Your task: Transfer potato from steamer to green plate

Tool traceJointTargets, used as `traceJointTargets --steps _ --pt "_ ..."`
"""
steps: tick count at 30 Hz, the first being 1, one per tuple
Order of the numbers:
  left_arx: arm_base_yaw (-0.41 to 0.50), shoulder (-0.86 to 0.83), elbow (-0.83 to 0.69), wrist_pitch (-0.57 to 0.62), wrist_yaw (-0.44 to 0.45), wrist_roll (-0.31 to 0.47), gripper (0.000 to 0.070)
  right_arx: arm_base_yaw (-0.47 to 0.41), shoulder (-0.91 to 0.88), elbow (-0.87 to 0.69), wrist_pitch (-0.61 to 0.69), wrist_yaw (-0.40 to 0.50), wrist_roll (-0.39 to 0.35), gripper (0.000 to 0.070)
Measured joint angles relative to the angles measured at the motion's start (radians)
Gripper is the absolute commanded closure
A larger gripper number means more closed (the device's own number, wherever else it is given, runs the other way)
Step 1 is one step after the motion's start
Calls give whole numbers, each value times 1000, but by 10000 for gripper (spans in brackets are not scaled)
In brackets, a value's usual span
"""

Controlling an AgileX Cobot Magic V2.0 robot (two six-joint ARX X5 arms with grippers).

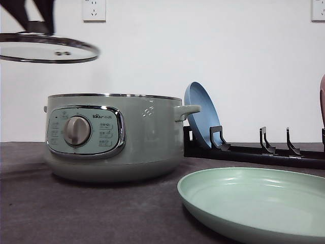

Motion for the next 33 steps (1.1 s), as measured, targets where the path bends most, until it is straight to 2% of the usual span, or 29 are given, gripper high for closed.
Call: traceJointTargets --steps 6,14,21,33 --pt "72 0 0 -8 -2 0 700 0 66 21 12 -59 3 160" --pt "92 0 0 -11 -1 -1 700 2 369 186 61 -165 -3 160" --pt "92 0 0 -12 1 -1 700 4 709 441 40 -226 -58 160" --pt "92 0 0 -12 1 -3 700 61 1246 950 -53 -221 -168 160"
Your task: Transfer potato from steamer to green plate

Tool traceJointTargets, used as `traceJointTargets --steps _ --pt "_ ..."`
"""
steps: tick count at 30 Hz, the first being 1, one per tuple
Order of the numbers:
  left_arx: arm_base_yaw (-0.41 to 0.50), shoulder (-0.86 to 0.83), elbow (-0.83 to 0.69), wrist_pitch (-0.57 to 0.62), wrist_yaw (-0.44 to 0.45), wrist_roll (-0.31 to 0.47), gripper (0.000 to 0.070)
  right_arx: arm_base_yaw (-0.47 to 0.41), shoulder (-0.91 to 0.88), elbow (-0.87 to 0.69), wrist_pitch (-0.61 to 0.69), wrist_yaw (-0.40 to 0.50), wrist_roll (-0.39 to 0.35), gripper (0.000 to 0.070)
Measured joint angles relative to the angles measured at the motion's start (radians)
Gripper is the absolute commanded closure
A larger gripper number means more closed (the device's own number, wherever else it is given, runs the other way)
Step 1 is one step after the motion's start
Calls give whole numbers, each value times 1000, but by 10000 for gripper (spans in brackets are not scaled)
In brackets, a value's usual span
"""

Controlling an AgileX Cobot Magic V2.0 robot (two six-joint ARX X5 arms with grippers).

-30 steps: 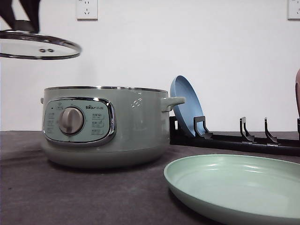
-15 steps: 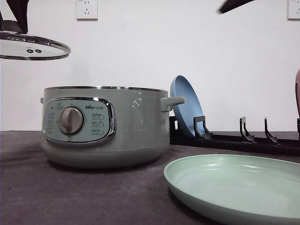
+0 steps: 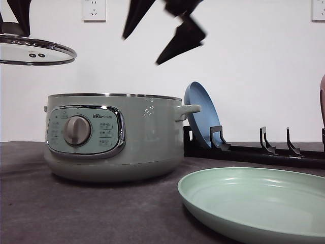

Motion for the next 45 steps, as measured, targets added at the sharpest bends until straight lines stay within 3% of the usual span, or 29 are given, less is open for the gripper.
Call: traceJointTargets --steps 5,9,16,31,33,42,45 --pt "0 0 0 0 0 -1 700 23 169 181 -29 16 -41 160" --pt "0 0 -1 0 5 -2 700 50 251 250 -31 95 -93 160" --pt "0 0 -39 7 18 -2 700 97 322 254 -53 209 -182 160" --pt "0 -1 -40 19 19 -2 700 92 406 254 -79 235 -218 168" --pt "0 -1 -40 20 19 -2 700 91 409 254 -79 236 -218 198" --pt "0 -1 -40 24 19 -2 700 92 409 255 -77 246 -219 532" --pt "0 -1 -40 24 19 -2 700 92 409 256 -71 257 -219 548"
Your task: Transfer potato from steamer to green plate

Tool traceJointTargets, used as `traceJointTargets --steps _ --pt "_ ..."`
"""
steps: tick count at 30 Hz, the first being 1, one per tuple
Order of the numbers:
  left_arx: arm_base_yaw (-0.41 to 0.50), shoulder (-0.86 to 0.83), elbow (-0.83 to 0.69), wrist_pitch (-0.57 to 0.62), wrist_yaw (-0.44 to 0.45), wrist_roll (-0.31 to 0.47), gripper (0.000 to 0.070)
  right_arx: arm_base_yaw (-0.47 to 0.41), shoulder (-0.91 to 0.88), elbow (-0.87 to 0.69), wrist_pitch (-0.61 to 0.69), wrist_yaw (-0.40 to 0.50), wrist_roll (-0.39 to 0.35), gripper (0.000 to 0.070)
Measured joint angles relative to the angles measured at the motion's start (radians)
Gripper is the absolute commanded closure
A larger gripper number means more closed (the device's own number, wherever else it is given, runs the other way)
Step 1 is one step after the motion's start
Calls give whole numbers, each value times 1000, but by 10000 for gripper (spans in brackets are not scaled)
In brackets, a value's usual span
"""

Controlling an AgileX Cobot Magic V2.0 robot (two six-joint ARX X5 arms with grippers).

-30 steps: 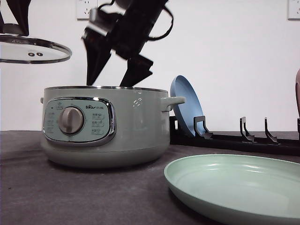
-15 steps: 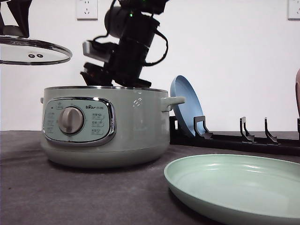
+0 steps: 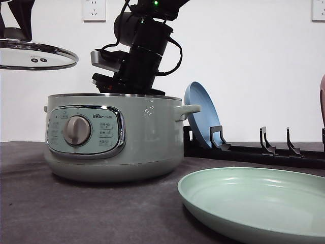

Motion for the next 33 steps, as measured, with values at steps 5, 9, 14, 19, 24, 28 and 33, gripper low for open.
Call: traceJointTargets --steps 5,9,14,19,24,28,33 --pt "0 0 0 0 0 0 700 -5 2 90 -75 4 0 547" --pt "0 0 0 0 0 -1 700 -21 -3 269 -189 4 2 547" --pt "0 0 0 0 0 -2 700 -37 -91 361 -342 71 18 547" --pt "0 0 0 -1 0 -2 700 -50 -233 350 -347 115 34 547" --pt "0 0 0 -16 0 -2 700 -46 -445 238 -347 171 49 547" --pt "0 0 0 -21 0 -3 700 -56 -655 53 -347 177 65 547" --pt "0 0 0 -21 0 -2 700 -63 -900 -208 -347 177 104 547"
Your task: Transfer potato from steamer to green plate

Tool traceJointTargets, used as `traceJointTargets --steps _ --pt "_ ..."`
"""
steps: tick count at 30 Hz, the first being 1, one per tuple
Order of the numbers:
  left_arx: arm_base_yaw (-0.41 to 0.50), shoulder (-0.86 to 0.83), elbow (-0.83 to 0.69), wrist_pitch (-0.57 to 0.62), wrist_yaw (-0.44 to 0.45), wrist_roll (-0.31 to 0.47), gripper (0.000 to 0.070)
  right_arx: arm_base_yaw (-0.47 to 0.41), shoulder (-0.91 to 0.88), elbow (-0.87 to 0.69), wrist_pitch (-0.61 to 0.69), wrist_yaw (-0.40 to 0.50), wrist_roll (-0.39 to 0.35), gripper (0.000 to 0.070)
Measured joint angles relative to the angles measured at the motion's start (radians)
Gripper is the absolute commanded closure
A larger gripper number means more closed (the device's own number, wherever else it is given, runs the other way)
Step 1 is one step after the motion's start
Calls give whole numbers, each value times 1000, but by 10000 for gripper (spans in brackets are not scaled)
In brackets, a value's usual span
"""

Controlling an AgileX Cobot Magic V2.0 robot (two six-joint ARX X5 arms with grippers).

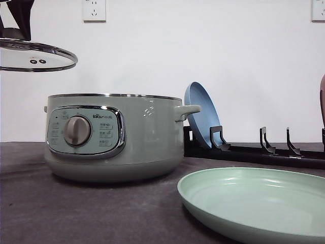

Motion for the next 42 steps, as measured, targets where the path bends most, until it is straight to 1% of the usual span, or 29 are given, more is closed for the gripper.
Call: traceJointTargets --steps 5,9,13,17,21,24,30,35,38,42 --pt "0 0 0 0 0 0 700 -1 -215 -258 0 -1 44 547" --pt "0 0 0 0 0 0 700 0 -368 -484 12 -30 105 547" --pt "0 0 0 -2 0 0 700 0 -496 -704 153 -43 169 547" --pt "0 0 0 -2 0 0 700 0 -553 -884 250 -43 219 547" --pt "0 0 0 -2 0 0 700 0 -540 -1034 392 -53 259 547" --pt "-2 0 0 -2 0 0 700 0 -513 -1134 494 -95 283 547" --pt "-2 0 0 -2 0 0 700 0 -431 -1265 664 -122 326 547" --pt "-3 0 0 -2 0 0 700 0 -346 -1320 755 -131 343 547" --pt "-3 0 0 -2 0 0 700 0 -297 -1326 799 -150 344 547" --pt "-3 0 0 -2 0 0 700 0 -241 -1326 847 -154 347 547"
